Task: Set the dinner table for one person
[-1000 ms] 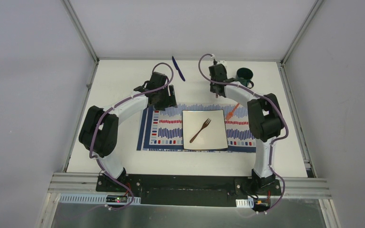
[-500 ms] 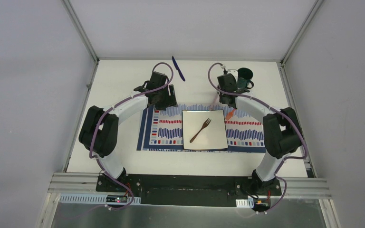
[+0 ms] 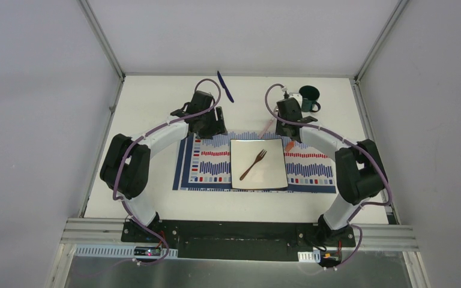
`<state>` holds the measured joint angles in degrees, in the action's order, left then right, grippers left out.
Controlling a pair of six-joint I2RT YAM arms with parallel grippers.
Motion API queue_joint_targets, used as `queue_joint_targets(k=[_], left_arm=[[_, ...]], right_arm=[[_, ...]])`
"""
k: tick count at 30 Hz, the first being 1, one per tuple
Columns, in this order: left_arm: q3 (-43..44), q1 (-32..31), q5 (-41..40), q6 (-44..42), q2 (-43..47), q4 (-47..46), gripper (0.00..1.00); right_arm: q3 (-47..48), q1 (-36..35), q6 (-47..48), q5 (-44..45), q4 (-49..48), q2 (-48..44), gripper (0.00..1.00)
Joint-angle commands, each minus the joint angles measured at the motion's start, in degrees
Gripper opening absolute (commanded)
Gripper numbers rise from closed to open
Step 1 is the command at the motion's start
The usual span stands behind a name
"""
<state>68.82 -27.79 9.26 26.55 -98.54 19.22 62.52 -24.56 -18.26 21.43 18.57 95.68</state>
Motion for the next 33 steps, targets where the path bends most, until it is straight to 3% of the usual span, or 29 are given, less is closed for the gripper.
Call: queue_joint_targets(k=[1,6,9,33], left_arm=[[0.03,-0.42,-0.05,0.17,1.98,-2.05,0.67],[1.23,-0.39,0.52,-0.56,2.66,-0.14,0.67],[1.87,-0.35,0.28,-1.38,3.45,1.08,0.67],[1.54,0.19,-0.12,-2.55,3.23,1.42,0.68]], right_arm=[[3.70,0.03,-0.25,-6.96,-12.97,4.64,0.42],[3.05,-0.66,-9.00,-5.25,-26.98,10.61,0.44],[3.94,-2.44,-12.60,-2.00,-29.87,14.33,0.45],[11.39,-4.62,-10.89,6.04,-18.83,21.00,0.44]])
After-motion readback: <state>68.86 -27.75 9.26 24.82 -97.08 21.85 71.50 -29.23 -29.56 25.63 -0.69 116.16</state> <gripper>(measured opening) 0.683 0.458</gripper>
